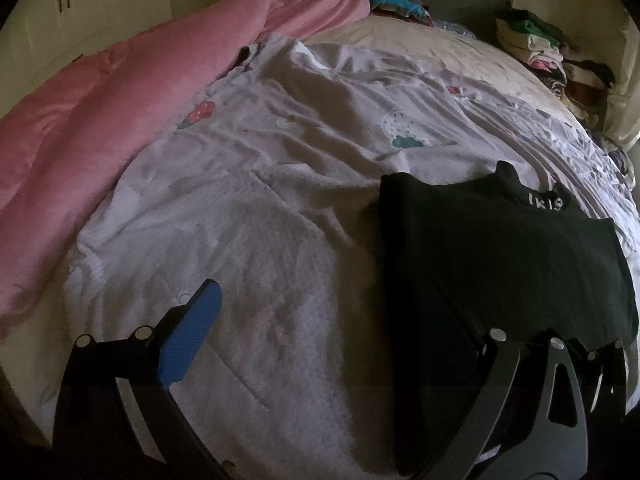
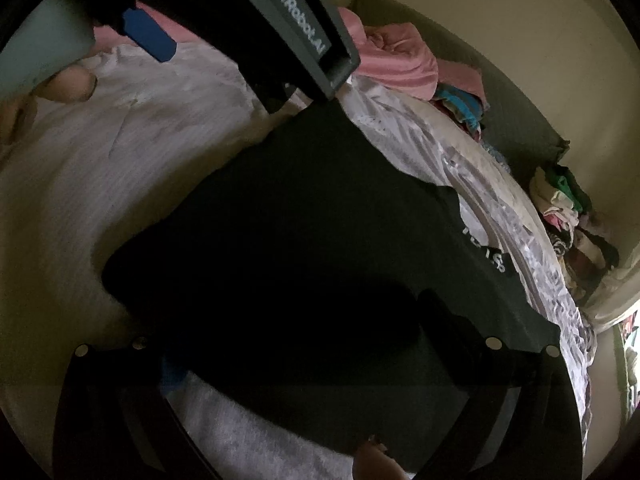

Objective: Fold small clothes
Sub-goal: 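Grasp the sweatshirt collar edge with the left gripper while the right gripper holds its edge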

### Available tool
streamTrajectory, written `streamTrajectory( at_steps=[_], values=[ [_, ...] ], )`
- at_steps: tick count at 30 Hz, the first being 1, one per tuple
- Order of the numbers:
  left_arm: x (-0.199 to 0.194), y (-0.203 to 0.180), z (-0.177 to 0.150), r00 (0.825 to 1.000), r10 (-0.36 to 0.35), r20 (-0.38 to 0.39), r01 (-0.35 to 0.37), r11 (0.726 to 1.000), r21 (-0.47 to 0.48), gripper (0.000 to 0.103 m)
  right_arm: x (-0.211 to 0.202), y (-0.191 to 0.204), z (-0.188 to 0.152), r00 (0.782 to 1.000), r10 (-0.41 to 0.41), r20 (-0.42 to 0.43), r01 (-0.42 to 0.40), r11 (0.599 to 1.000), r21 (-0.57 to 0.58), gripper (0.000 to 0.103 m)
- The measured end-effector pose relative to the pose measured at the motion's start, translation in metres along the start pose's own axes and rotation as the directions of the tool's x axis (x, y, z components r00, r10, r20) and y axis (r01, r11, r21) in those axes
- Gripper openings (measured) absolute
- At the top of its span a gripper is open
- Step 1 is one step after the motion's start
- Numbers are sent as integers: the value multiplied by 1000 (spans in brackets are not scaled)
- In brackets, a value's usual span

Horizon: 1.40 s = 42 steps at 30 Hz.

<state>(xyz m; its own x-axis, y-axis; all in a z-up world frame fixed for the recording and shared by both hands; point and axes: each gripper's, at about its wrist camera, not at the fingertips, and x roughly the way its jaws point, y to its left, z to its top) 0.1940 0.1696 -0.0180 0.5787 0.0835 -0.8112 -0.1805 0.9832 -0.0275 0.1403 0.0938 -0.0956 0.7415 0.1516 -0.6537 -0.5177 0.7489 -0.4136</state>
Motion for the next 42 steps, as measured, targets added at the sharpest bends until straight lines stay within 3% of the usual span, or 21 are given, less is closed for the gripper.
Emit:
streamTrajectory(
  at_steps=[4, 12, 17, 19, 28, 32, 33, 36, 39, 42],
  values=[
    [6, -1, 4, 1000, -12, -11, 12, 1000, -4, 93, -3, 0, 1, 999, -17, 28, 17, 1000, 2, 95],
    [20, -4, 14, 993, -110, -53, 107, 993, -58, 93, -25, -11, -2, 996, -8, 88, 5, 999, 43, 70],
    [33, -9, 19, 979, -178, -96, 168, 981, -100, 93, -30, -17, -5, 992, 37, 119, -45, 997, 60, 34],
    [38, -13, 19, 975, -191, -112, 179, 978, -105, 93, -33, -17, -6, 990, 38, 135, -48, 997, 67, 26],
    [52, -32, 20, 952, -263, -156, 248, 962, -112, 92, -43, -36, -10, 979, 104, 175, -132, 979, 157, 20],
    [56, -40, 20, 942, -293, -165, 276, 954, -115, 63, -45, -42, -11, 976, 121, 182, -154, 972, 179, 19],
    [56, -42, 20, 938, -304, -165, 288, 951, -115, 49, -46, -42, -11, 975, 125, 182, -157, 971, 178, 19],
    [49, -52, 21, 937, -314, -151, 303, 948, -92, 22, -45, -46, -12, 974, 139, 176, -172, 966, 190, 18],
    [37, -59, 23, 943, -308, -124, 303, 951, -61, 13, -46, -50, -13, 974, 134, 180, -170, 965, 199, 17],
    [23, -65, 27, 945, -314, -94, 311, 949, -44, 11, -52, -55, -14, 973, 126, 191, -167, 963, 214, 17]
  ],
)
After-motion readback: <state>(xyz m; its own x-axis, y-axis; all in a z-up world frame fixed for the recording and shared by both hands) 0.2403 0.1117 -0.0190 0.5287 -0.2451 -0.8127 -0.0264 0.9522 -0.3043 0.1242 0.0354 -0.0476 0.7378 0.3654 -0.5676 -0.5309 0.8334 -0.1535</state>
